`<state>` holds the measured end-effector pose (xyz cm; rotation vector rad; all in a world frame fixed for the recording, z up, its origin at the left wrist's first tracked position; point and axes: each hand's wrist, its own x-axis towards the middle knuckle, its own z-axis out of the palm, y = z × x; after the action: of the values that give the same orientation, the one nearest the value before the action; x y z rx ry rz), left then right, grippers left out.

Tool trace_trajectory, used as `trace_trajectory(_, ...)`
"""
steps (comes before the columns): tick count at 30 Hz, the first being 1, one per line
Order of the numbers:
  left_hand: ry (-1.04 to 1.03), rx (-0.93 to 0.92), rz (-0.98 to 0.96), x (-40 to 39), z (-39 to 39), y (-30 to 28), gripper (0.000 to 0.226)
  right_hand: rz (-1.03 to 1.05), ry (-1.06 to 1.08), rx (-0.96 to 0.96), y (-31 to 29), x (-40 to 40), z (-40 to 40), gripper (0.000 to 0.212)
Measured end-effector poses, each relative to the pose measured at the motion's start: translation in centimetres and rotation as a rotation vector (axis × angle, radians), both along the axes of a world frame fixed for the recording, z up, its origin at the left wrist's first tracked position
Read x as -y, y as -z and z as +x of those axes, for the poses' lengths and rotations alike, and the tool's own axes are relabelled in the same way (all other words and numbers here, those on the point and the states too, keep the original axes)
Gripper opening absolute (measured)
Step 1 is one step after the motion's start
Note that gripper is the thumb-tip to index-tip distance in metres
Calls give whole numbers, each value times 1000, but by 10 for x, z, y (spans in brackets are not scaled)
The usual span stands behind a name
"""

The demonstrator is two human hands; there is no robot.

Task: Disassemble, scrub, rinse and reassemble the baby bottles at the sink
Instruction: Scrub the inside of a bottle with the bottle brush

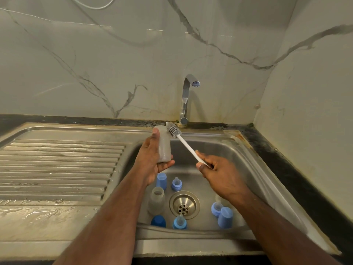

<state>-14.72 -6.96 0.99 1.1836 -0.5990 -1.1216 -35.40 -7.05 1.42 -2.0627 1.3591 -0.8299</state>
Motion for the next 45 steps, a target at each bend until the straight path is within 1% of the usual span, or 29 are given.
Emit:
trace_trajectory(3,-40,-22,72,3,1,0,80,-20,-40,31,0,-6,1,41)
trace_trajectory(7,-17,-12,135,5,0,0,90,-43,17,-4,-2,-2,3,43)
trace_trajectory(9,-12,-32,143,7,2,1,98,-45,8,-7,-2,-6,4,43)
trace_trajectory(11,-13,-33,151,8,3,1,94,-43,-13,-16,-1,-8,3,43)
trace_trajectory(14,-12,-2,183,8,4,3,86,-38,16,-32,-5,-4,1,43)
trace_trajectory(16,-7,-31,187,6,4,1,84,-34,2,-18,-5,-6,1,43)
trace_trajectory(19,-4,-125,179,5,6,-2,89,-19,-81,-28,-4,-14,2,40)
trace_trajectory(26,22,-103,207,2,6,-3,91,-36,-52,-49,-3,-9,4,43)
trace_trajectory(30,58,-190,180,-1,13,-2,94,18,-135,-71,-4,-13,-2,39)
trace_trajectory(35,79,-208,184,-3,12,-3,76,-7,-34,-77,-2,1,-7,41)
trace_trajectory(37,58,-231,178,-3,13,-3,74,33,-94,-40,-1,-2,-8,39)
trace_trajectory(39,49,-272,172,-3,15,-4,76,84,-172,-51,0,-8,-5,36)
trace_trajectory(40,49,-295,168,-3,17,-4,76,86,-177,-52,2,-7,-4,36)
trace_trajectory(43,65,-344,154,-3,19,-4,76,45,-81,-79,0,3,-3,40)
trace_trajectory(45,62,-364,140,-3,20,-3,76,40,-82,-55,-1,1,-5,40)
